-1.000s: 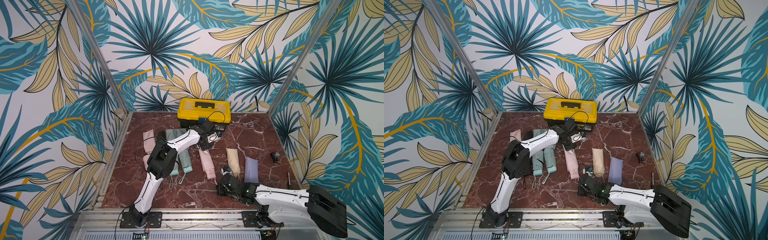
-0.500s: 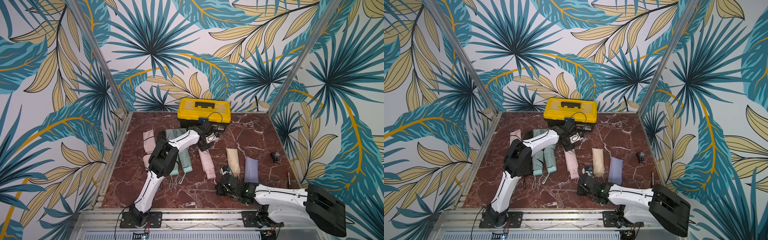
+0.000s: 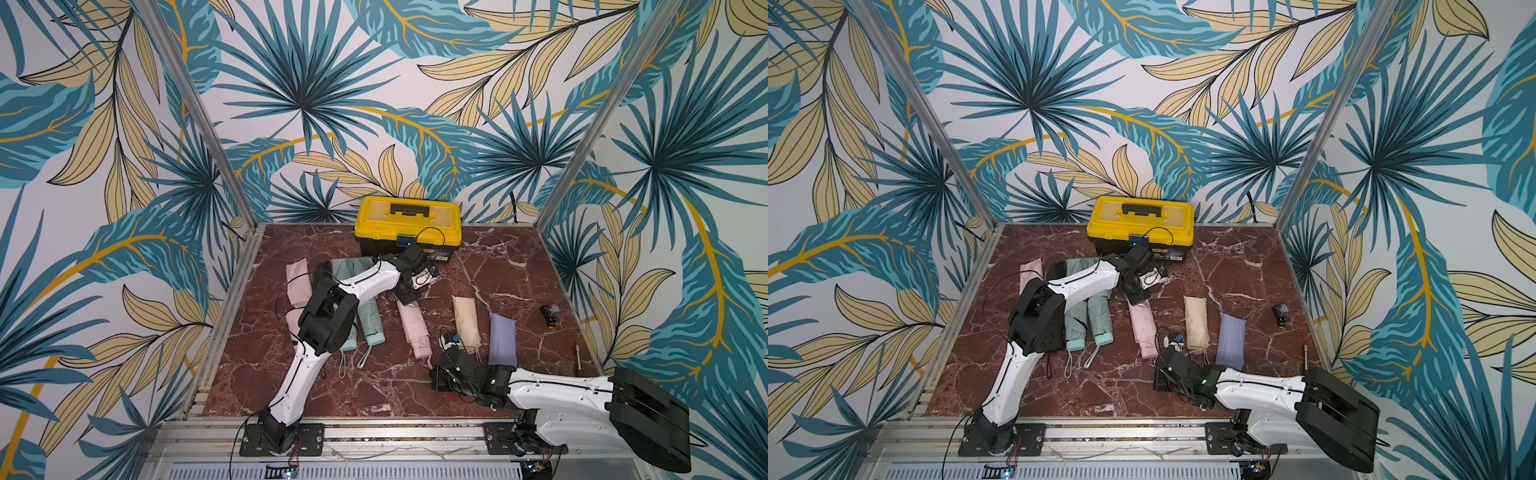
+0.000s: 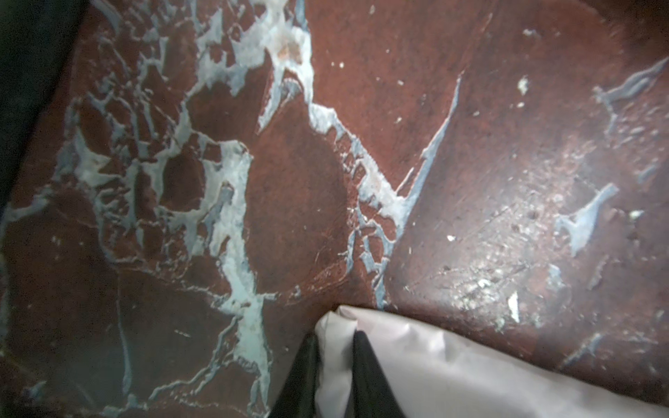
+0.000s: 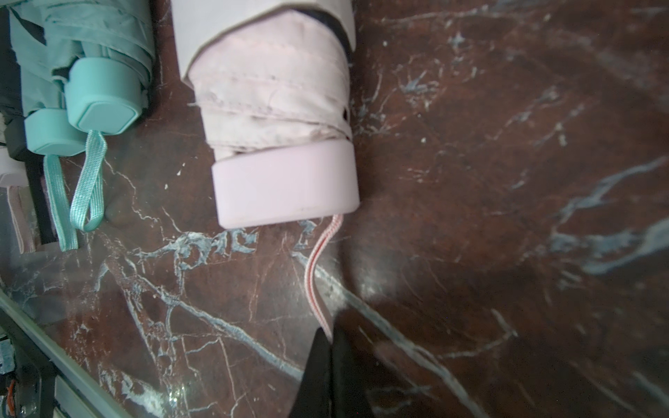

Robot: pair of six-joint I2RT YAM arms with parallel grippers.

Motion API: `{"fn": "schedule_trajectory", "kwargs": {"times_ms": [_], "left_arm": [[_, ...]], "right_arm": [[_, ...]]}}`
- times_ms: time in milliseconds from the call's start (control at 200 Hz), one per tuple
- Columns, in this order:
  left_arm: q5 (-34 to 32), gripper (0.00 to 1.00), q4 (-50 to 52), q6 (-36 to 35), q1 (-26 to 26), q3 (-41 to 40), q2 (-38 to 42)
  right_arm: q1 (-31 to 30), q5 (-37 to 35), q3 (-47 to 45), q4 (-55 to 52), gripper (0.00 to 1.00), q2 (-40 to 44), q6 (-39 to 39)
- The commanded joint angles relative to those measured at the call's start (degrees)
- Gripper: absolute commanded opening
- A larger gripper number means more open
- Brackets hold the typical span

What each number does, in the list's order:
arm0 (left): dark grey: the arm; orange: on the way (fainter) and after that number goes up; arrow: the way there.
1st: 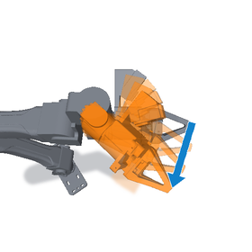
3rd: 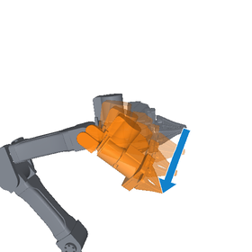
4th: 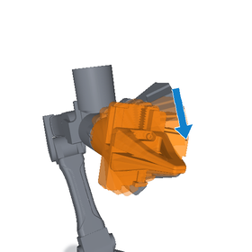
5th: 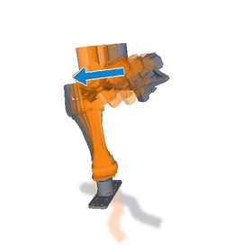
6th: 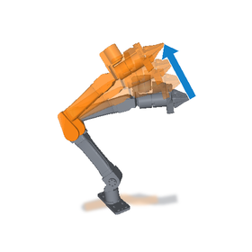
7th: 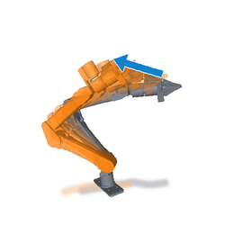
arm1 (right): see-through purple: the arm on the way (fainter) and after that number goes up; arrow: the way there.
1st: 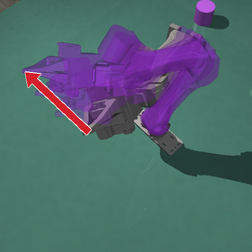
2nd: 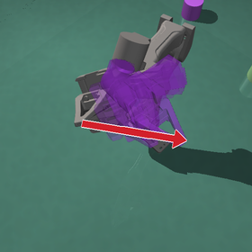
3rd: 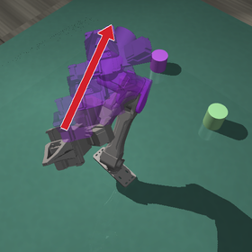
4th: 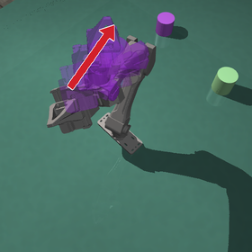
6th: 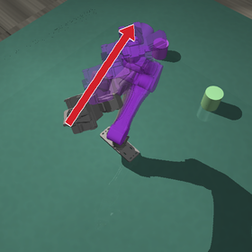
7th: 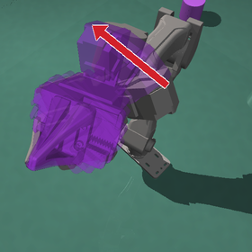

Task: Take umbrellas out of sleeves
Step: Take out the umbrella from the umbrella sleeve.

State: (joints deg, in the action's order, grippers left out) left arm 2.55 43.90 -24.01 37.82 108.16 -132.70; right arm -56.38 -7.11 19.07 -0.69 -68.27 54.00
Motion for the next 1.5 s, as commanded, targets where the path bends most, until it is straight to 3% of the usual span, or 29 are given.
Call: {"fn": "schedule_trajectory", "kwargs": {"times_ms": [0,120,716,1497], "left_arm": [[0.9,0.10,0.0,-0.2,-0.4,-0.8,0.4],[0.9,0.00,-0.1,-0.4,-0.6,-0.5,1.5],[0.9,0.00,-0.1,0.2,-3.3,1.4,5.1],[0.9,0.00,-0.1,-0.7,-5.7,6.3,2.4]], "right_arm": [[-0.4,1.5,-2.5,-8.5,0.00,-2.7,0.0],[-0.4,1.5,-2.2,-8.4,0.00,-3.0,-0.1],[-1.0,1.9,-1.6,-8.3,0.00,-2.7,0.0],[-3.7,1.0,-2.9,-9.2,0.00,-0.2,2.7]]}}
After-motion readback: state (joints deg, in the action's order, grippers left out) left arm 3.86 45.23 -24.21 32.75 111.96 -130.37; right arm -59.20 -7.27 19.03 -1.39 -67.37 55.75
